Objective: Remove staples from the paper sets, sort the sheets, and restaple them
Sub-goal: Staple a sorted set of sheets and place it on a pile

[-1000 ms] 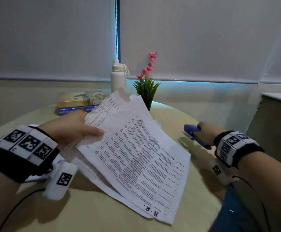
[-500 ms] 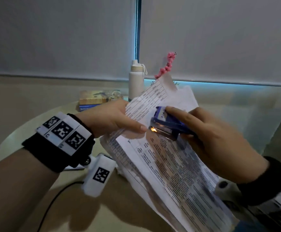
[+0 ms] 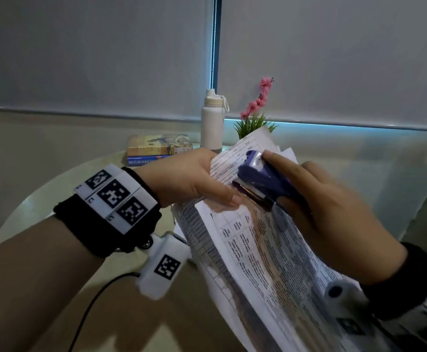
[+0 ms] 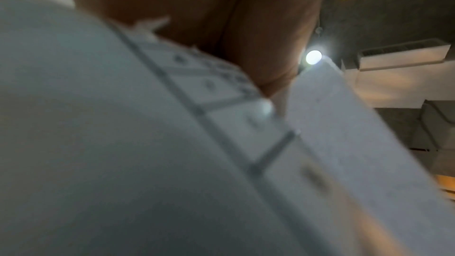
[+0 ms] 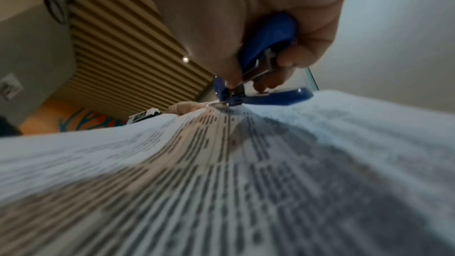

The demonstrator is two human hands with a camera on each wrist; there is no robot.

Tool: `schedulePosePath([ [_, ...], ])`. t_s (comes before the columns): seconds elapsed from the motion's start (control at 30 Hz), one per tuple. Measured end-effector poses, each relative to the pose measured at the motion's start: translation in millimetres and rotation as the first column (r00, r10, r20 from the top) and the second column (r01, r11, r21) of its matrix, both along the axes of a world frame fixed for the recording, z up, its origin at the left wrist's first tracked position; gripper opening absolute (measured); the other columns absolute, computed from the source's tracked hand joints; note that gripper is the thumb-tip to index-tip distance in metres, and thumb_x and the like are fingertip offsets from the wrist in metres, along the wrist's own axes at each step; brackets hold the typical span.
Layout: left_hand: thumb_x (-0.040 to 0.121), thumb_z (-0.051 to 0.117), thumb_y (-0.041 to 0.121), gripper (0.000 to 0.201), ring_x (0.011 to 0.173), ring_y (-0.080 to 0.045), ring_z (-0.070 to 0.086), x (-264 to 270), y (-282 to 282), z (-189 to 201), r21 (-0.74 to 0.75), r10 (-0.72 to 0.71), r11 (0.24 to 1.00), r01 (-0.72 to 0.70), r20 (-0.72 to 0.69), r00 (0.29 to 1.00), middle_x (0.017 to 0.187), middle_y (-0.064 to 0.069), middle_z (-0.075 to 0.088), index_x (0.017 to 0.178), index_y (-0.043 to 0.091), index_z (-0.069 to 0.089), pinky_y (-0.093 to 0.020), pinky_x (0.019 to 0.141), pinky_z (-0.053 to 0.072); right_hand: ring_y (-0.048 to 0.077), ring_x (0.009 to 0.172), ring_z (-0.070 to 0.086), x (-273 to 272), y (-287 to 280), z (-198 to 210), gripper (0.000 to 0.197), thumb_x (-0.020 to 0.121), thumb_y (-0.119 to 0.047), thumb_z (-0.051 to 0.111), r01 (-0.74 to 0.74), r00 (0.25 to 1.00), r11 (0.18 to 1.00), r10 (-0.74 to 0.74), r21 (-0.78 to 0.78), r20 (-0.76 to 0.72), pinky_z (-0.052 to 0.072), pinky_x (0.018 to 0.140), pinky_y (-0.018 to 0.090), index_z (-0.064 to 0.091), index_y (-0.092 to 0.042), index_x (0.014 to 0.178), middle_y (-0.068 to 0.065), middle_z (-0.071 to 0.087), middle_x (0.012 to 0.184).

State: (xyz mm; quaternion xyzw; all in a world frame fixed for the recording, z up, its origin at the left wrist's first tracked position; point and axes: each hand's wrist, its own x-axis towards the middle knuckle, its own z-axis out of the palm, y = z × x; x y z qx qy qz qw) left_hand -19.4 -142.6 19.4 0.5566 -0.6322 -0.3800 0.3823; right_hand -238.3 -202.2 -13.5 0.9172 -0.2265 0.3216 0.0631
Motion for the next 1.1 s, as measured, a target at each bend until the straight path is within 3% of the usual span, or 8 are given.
schedulePosePath([
  [0.13, 0.075, 0.070, -0.010, 0.022, 0.075, -0.016, 0.072, -2.6, 2.0, 3.3, -0.013, -0.003, 1.000, 0.003, 0.026, 1.000, 0.080, -0.004, 0.075, 0.090, 0.006, 0.067, -0.022, 0.065, 0.055, 0.017, 0.067, 0.042, 2.7, 3.8, -2.4, 0.054, 0.091, -0.029, 0.040, 0.007, 1.000, 0.994, -0.005, -0.113, 0.021, 0.037, 0.049, 0.028, 0.028, -0.030, 0.144, 0.005, 0.054, 0.101],
  [0.27, 0.072, 0.075, -0.009, 0.028, 0.078, -0.019, 0.071, -7.3, 3.2, 3.5, -0.037, 0.013, 0.999, -0.013, 0.011, 1.000, 0.087, -0.011, 0.073, 0.098, -0.003, 0.067, -0.027, 0.071, 0.056, 0.007, 0.070, 0.034, 7.4, 4.4, -2.4, 0.056, 0.091, -0.034, 0.037, -0.015, 0.993, 0.999, 0.019, -0.036, 0.118, 0.032, 0.055, 0.025, 0.025, -0.032, 0.146, -0.008, 0.043, 0.096],
  [0.43, 0.068, 0.076, -0.003, 0.032, 0.080, -0.019, 0.071, -10.8, 6.4, 5.7, -0.076, 0.047, 0.996, -0.047, -0.001, 0.999, 0.088, -0.011, 0.074, 0.098, -0.003, 0.068, -0.027, 0.075, 0.057, 0.020, 0.083, 0.052, 8.8, 6.9, -0.9, 0.057, 0.089, -0.036, 0.038, -0.054, 0.981, 0.998, 0.047, 0.031, 0.187, 0.046, 0.064, 0.033, 0.027, -0.034, 0.145, 0.000, 0.054, 0.110],
  [0.6, 0.065, 0.082, 0.003, 0.043, 0.096, -0.035, 0.070, -12.6, 8.8, 1.4, -0.076, 0.053, 0.996, -0.050, 0.028, 0.998, 0.101, -0.021, 0.073, 0.104, -0.004, 0.067, -0.045, 0.090, 0.055, 0.013, 0.087, 0.055, 12.1, 11.3, -6.5, 0.054, 0.091, -0.027, 0.047, -0.067, 0.964, 0.995, 0.046, 0.074, 0.262, 0.045, 0.071, 0.025, 0.031, -0.033, 0.142, -0.003, 0.057, 0.113],
  [0.67, 0.067, 0.080, 0.004, 0.038, 0.093, -0.033, 0.072, -11.8, 9.3, 0.4, -0.062, 0.058, 0.996, -0.057, 0.009, 0.998, 0.099, -0.019, 0.074, 0.102, -0.003, 0.067, -0.044, 0.088, 0.056, -0.003, 0.077, 0.058, 15.2, 8.9, -7.4, 0.047, 0.095, -0.023, 0.051, -0.230, 0.918, 0.876, 0.051, 0.423, 0.393, 0.042, 0.067, 0.009, 0.035, -0.032, 0.138, -0.015, 0.059, 0.099],
  [0.77, 0.074, 0.074, -0.004, 0.025, 0.086, -0.026, 0.074, -7.7, 11.1, -1.6, -0.067, 0.085, 0.994, -0.084, 0.011, 0.996, 0.096, -0.014, 0.076, 0.098, 0.001, 0.067, -0.038, 0.081, 0.059, -0.001, 0.053, 0.051, 13.9, -3.9, -17.8, 0.031, 0.096, -0.014, 0.048, -0.454, 0.799, 0.594, -0.058, 0.665, 0.598, 0.041, 0.053, 0.014, 0.050, -0.029, 0.123, -0.015, 0.060, 0.074],
  [0.93, 0.067, 0.079, 0.000, 0.034, 0.086, -0.021, 0.074, 17.0, 26.4, -6.4, -0.179, 0.146, 0.970, -0.164, -0.111, 0.983, 0.099, -0.010, 0.076, 0.099, 0.005, 0.070, -0.026, 0.072, 0.059, 0.011, 0.062, 0.048, -20.5, -15.9, -32.6, 0.028, 0.068, -0.034, 0.063, -0.664, 0.571, 0.389, -0.287, 0.638, 0.769, 0.044, 0.051, 0.014, 0.062, -0.014, 0.087, 0.004, 0.054, 0.072],
  [1.1, 0.045, 0.093, 0.040, 0.057, 0.090, -0.030, 0.074, 48.9, 49.8, -7.6, -0.267, 0.071, 0.954, -0.137, -0.240, 0.968, 0.101, -0.015, 0.075, 0.094, 0.015, 0.077, -0.030, 0.070, 0.060, 0.006, 0.055, 0.051, -50.8, -27.0, -60.9, 0.023, 0.057, -0.038, 0.068, -0.745, 0.482, 0.303, -0.372, 0.595, 0.793, 0.046, 0.052, 0.011, 0.071, -0.018, 0.068, -0.002, 0.056, 0.063],
])
